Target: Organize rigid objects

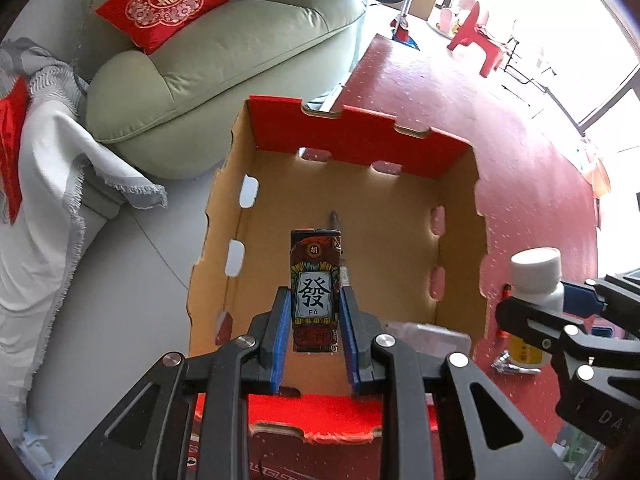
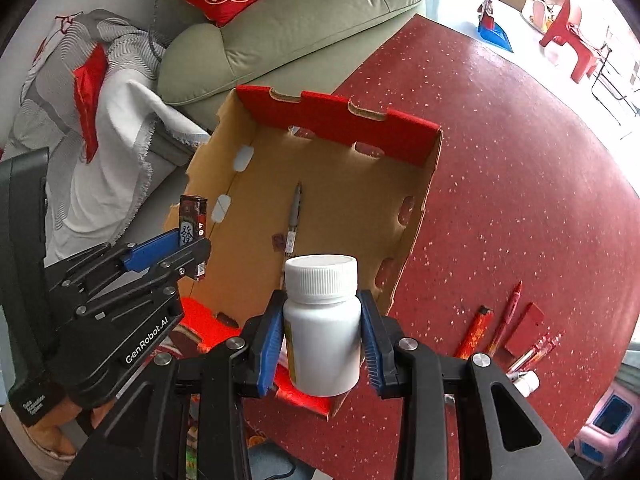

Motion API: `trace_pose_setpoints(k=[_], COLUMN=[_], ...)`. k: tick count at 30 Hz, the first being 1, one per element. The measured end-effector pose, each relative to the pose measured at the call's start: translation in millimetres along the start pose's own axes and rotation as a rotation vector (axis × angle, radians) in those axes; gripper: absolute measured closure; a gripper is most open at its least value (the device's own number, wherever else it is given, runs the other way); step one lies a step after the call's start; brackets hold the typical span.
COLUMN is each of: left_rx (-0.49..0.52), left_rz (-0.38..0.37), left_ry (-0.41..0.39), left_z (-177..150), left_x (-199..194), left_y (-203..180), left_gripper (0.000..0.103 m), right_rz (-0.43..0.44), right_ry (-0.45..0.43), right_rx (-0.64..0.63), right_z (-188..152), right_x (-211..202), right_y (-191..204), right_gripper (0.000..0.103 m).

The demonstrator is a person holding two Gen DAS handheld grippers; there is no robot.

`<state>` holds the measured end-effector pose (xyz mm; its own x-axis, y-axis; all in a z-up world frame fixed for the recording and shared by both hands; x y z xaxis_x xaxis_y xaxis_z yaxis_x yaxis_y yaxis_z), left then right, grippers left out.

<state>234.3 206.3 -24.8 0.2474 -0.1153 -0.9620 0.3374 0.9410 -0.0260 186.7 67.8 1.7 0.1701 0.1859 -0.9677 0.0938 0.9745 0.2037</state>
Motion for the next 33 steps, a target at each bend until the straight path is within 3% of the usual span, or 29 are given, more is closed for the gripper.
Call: trace_pose_setpoints(k=[17, 33], left_rx=[-0.031, -0.031], left_rz=[0.045, 0.068], left_ry=[0.055, 0.125], left_z=[37.2, 41.4], left_x=[43.3, 78.6], left_y=[1.0, -1.2], left_gripper=[0.078, 0.077], right_rz=[-0.043, -0.055], right_ry=[0.054, 0.127], right_rx=[0.051, 0.083], right_z=[36.8, 40.9], right_x=[38.3, 70.7], right_y=[-7.4, -14.0], right_gripper=[0.066, 0.066])
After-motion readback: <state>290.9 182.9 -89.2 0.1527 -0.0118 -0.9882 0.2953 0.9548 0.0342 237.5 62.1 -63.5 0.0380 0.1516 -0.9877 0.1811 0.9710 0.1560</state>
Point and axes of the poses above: each gripper's, at about its wrist camera, not at the fingertips, and x roughly the way its jaws point, y to its left, z to its top, the point moved 1 cm from there along x, roughly the way its jaws point, and after that the axes turned 1 degree about x, right-handed, at the moved point
